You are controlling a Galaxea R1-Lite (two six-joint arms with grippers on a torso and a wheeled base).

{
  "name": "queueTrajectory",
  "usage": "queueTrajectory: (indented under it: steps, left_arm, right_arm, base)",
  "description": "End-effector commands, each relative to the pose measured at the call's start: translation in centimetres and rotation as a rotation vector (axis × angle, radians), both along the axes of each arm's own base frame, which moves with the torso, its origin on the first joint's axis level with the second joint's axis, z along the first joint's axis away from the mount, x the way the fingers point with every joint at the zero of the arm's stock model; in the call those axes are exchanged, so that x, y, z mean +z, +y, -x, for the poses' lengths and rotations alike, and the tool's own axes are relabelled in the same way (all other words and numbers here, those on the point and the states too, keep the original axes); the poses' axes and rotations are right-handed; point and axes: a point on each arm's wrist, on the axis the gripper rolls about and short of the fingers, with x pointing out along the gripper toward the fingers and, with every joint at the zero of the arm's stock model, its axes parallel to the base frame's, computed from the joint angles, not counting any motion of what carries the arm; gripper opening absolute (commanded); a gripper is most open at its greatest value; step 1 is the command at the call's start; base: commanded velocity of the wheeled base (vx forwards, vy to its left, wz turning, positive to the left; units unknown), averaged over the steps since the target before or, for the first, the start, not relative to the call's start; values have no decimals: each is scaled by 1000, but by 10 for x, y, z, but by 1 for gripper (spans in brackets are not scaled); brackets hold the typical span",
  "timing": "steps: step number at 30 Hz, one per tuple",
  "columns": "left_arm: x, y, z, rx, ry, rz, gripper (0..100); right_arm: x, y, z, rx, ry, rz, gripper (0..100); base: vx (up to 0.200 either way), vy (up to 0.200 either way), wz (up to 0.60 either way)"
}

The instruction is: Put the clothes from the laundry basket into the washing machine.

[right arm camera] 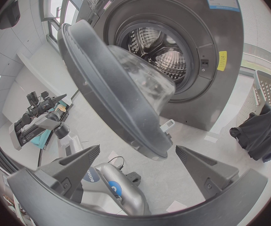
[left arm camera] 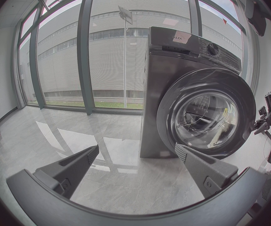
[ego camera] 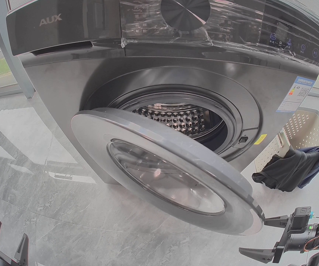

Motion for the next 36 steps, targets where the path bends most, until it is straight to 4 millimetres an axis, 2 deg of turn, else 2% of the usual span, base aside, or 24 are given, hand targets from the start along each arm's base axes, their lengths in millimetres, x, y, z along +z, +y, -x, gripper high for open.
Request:
queueTrajectory:
  steps: [1, 3, 9, 14, 21, 25, 29, 31, 32, 33, 36]
  left_arm:
    - [-4, 0, 0, 1, 6, 0, 100]
    - [-4, 0, 0, 1, 6, 2, 100]
    - [-4, 0, 0, 3, 6, 3, 100]
    - [-4, 0, 0, 3, 6, 3, 100]
    - [-4, 0, 0, 0, 6, 2, 100]
    - [-4, 0, 0, 0, 6, 2, 100]
    - [-4, 0, 0, 1, 6, 2, 100]
    - [-4, 0, 0, 1, 6, 2, 100]
    - [-4, 0, 0, 1, 6, 2, 100]
    - [-4, 0, 0, 1, 6, 2, 100]
    - [-4, 0, 0, 0, 6, 2, 100]
  right_arm:
    - [8, 3, -10, -33, -23, -14, 100]
    - [12, 9, -16, -33, -28, -19, 100]
    - [23, 29, -36, -19, -35, -26, 100]
    - [18, 32, -28, 25, -17, -14, 100]
    - [-1, 3, -3, 3, 8, 24, 100]
    - [-11, -7, 0, -36, 28, 66, 100]
    - [-8, -17, -25, -194, 21, 110, 100]
    - [-2, -16, -39, -234, 11, 98, 100]
    - [-1, -15, -40, -236, 11, 98, 100]
    - [5, -12, -53, -257, -2, 89, 100]
    - [8, -2, -66, -247, 3, 90, 100]
  base:
    - [-200, 0, 0]
    - [-200, 0, 0]
    - [0, 0, 0]
    - [0, 0, 0]
    - [0, 0, 0]
    - [0, 0, 0]
    - [0, 0, 0]
    - [0, 0, 0]
    - [0, 0, 0]
    - [0, 0, 0]
    - [0, 0, 0]
